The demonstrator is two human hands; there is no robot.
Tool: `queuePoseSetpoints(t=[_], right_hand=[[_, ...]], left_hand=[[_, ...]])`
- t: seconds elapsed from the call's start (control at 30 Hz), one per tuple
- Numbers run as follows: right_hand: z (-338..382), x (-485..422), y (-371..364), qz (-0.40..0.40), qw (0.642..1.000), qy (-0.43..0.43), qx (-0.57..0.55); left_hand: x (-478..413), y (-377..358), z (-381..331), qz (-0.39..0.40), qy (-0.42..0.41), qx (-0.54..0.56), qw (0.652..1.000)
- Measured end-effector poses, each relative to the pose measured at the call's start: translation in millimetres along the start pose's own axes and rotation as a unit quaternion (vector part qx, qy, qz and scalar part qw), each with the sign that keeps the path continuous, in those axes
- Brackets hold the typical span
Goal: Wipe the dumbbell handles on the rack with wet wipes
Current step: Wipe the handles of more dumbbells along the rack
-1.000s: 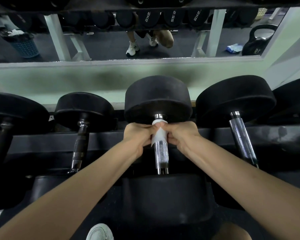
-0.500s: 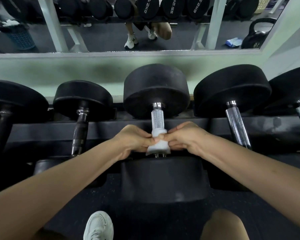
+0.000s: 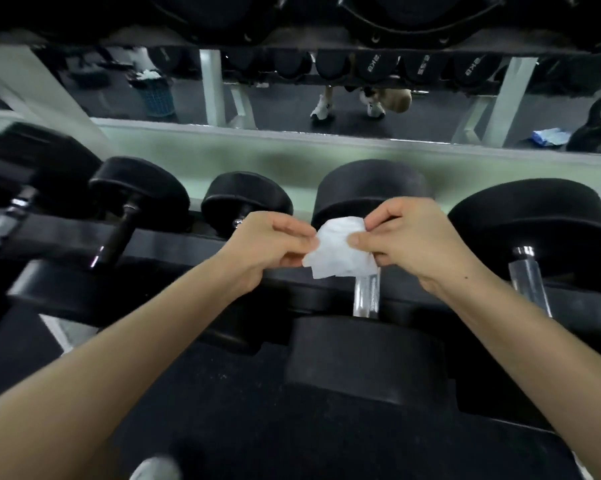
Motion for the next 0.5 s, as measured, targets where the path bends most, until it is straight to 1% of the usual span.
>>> queuePoseSetpoints(t=[0.07,0.2,0.27,0.37,0.43,0.5], right_hand=[[4.8,2.8,-17.4,-0.007,1.0,0.022,-0.014],[5.2,4.9,-64.8,-0.032,0.999,0.035,-0.022],[6.0,1.9,-88.2,-0.048,0.996,0.064,0.039],[4.4,-4.6,-118.7,-0.087,0.976,0.106,0.167],[-9.2,-8.1,-139.5,-0.105,0.971,0.099,0.188],[-29.5,-15.0,-159.0,-0.119,0.971,0.082,0.192]], left_hand=[[2.5,17.3,0.8,0.003,-0.016,-0.007,1.0],[0.5,60.1,19.6,0.014,-0.039,-0.045,0.998],[-7.1,86.1,38.1,-0.002,-0.054,-0.08,0.995],[-27.3,123.9,68.4,-0.027,-0.084,-0.14,0.986],[-41.4,140.8,88.2,-0.032,-0.107,-0.162,0.981],[-53.3,150.2,103.8,-0.036,-0.131,-0.161,0.978]])
Point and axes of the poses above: each hand's wrist, its own x-axis away from the middle knuckle, its own y-axis out of the back of the hand, z = x × y, the point moved 2 cm from there along -x, towards the middle knuckle, and after that the axes turned 15 degrees about -x, right-handed, at the moved point
